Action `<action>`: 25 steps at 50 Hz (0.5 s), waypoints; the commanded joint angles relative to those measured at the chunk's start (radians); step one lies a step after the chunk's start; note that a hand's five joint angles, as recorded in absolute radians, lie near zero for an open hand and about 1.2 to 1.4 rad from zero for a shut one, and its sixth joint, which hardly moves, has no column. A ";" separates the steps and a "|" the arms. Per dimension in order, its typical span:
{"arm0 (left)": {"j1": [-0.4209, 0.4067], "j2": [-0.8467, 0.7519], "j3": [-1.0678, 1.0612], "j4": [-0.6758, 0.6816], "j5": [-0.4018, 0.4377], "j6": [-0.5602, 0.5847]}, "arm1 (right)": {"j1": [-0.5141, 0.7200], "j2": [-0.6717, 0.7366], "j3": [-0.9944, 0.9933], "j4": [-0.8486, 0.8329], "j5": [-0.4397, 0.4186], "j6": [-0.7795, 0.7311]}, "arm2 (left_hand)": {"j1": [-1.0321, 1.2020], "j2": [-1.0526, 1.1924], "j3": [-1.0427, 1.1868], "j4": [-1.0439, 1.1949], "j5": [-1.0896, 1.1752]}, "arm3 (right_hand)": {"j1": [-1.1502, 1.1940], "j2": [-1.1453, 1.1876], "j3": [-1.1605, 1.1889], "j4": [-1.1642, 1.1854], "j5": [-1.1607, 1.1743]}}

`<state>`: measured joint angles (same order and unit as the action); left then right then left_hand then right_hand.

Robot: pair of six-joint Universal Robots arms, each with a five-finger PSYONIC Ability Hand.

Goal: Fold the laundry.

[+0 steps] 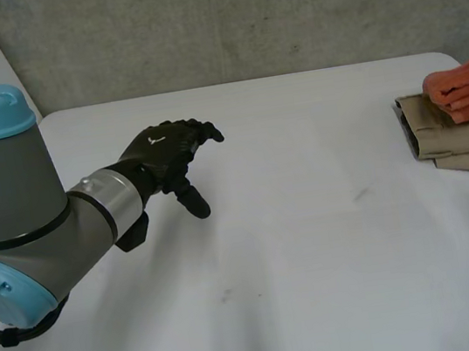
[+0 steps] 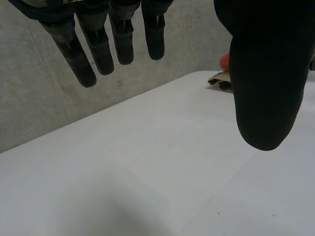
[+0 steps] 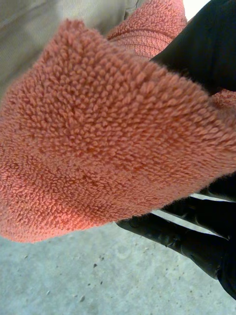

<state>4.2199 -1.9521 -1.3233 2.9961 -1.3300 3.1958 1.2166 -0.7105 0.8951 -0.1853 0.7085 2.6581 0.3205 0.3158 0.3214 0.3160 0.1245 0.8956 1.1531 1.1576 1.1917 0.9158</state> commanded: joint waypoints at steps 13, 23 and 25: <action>0.000 -0.002 -0.021 0.009 0.000 -0.001 | -0.063 -0.029 0.143 0.076 0.066 -0.076 | -0.016 -0.011 -0.017 -0.011 0.006 | -0.721 -0.979 -0.983 -1.017 -0.916; 0.006 0.036 -0.030 0.007 -0.005 0.003 | -0.049 -0.244 0.093 0.205 0.422 -0.262 | -0.022 -0.017 -0.023 -0.017 0.000 | -0.721 -0.979 -0.983 -1.017 -0.916; 0.011 0.067 -0.033 0.007 -0.012 0.003 | -0.016 -0.282 0.061 0.210 0.562 -0.264 | -0.022 -0.017 -0.023 -0.017 0.000 | -0.721 -0.979 -0.983 -1.017 -0.916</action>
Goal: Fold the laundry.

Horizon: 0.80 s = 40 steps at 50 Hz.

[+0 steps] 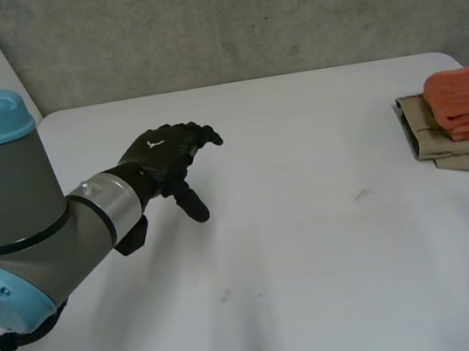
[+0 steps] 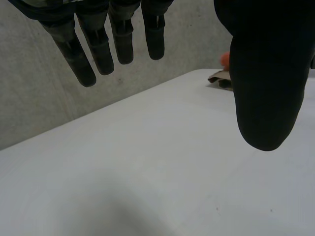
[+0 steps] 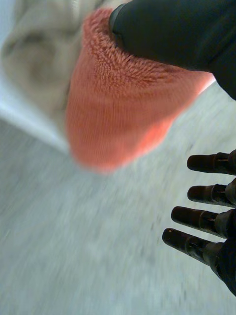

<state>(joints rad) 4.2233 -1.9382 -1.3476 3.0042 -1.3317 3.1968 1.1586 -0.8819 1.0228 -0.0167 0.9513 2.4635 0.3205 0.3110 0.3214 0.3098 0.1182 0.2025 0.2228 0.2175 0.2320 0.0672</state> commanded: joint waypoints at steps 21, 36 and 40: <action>0.109 0.280 -0.068 0.111 -0.259 0.008 | 0.690 -0.430 0.209 0.029 0.575 0.420 | -0.110 -0.100 -0.111 -0.099 -0.082 | -0.028 -0.048 -0.043 -0.057 -0.067; 0.112 0.266 -0.113 0.114 -0.265 0.008 | 0.803 -0.459 0.424 -0.069 0.771 0.396 | -0.133 -0.124 -0.134 -0.123 -0.106 | -0.028 -0.048 -0.043 -0.057 -0.067; 0.110 0.265 -0.119 0.114 -0.265 0.006 | 0.800 -0.466 0.430 -0.072 0.770 0.399 | -0.133 -0.124 -0.134 -0.123 -0.106 | -0.028 -0.048 -0.043 -0.057 -0.067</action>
<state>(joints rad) 4.3346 -1.6716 -1.4635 3.1167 -1.5999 3.2058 1.9660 -1.3458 1.4499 -0.0884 1.7164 2.8710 0.2151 0.2152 0.2552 0.2197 0.0542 0.2027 0.2228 0.2174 0.2320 0.0671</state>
